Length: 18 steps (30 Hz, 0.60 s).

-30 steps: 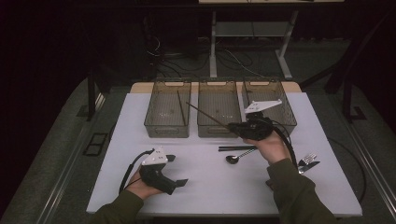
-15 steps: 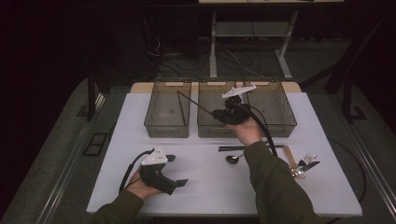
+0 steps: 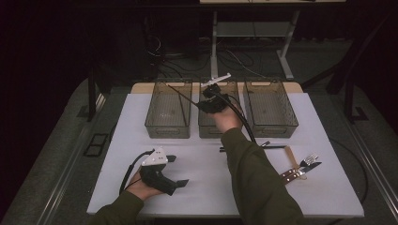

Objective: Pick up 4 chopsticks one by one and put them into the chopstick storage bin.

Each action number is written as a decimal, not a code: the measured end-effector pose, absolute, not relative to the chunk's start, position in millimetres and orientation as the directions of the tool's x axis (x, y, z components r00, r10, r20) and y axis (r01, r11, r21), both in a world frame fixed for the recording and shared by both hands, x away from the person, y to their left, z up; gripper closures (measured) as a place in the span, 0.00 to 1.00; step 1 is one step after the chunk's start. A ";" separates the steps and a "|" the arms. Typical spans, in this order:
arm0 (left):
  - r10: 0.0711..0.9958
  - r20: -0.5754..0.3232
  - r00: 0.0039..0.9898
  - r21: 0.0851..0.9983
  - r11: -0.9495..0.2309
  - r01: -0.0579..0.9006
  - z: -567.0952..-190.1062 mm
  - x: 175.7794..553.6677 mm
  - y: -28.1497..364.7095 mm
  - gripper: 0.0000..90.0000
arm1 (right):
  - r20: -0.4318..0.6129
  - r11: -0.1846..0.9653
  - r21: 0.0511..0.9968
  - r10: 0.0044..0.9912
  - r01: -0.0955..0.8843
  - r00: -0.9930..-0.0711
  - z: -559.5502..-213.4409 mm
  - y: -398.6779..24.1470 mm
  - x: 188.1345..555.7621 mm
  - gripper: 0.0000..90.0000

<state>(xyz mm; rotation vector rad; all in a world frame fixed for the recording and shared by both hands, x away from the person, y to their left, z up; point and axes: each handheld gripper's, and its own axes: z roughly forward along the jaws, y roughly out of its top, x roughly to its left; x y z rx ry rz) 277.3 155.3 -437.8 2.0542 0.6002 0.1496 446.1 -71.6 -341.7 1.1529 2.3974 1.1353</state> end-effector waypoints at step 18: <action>0.461 -0.125 0.878 0.839 -0.423 0.342 -436.2 277.0 155.0 0.01 | 0.095 0.375 0.690 0.800 0.619 -0.592 -364.0 -2.3 481.4 0.94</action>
